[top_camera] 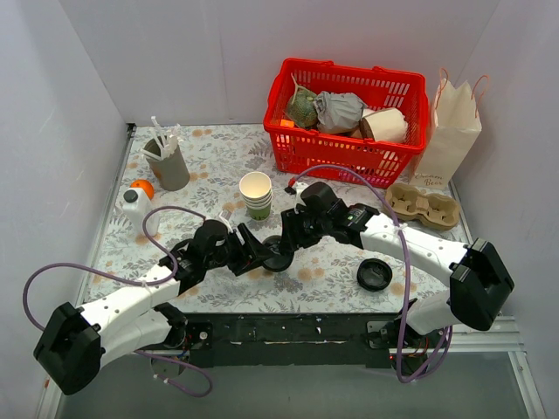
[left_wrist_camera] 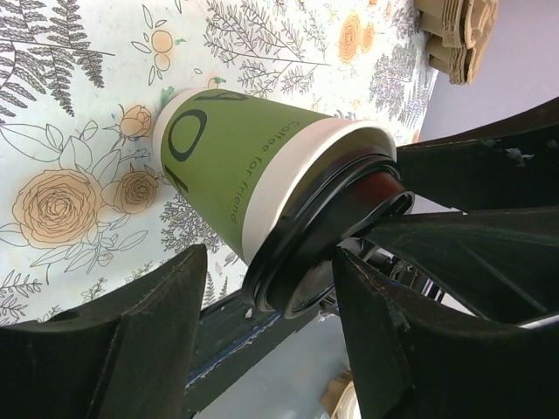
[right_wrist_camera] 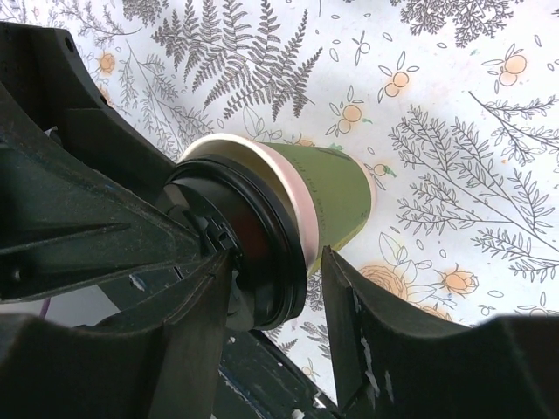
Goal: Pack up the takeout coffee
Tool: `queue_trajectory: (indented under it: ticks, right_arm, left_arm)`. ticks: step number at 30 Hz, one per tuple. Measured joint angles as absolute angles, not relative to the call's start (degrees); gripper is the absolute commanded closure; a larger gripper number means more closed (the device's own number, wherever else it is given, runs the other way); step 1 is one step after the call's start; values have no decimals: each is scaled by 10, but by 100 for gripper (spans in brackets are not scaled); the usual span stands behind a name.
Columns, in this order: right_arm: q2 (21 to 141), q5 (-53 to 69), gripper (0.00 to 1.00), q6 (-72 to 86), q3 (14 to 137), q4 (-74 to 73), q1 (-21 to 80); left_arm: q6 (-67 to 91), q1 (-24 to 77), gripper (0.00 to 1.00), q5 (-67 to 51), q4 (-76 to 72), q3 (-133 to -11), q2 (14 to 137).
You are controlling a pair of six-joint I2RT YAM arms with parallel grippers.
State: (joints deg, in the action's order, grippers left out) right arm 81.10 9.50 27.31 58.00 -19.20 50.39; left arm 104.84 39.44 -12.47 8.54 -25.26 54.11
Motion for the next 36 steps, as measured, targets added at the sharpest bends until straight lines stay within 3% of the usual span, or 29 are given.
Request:
queue_trajectory:
  ticks: [7,11,21,29,36]
  right_arm:
    - [817,70,49,270,584,-195,504]
    - [819,70,54,272,584,-193,500]
    - [820,112,55,277,572,-161,468]
    - [829,132,56,279,572,-148,468]
    - [830,137,57,279,572,-149,460]
  left_arm:
    - [1047,394,26,-117,83,-265,561]
    - [1039,392,26,-108,81,-280,569]
    - [985,345,23,-107,81,-326,598]
    - [873,320,24,-177,5,-327,634]
    - [809,316,31,-215,-46,-322,636]
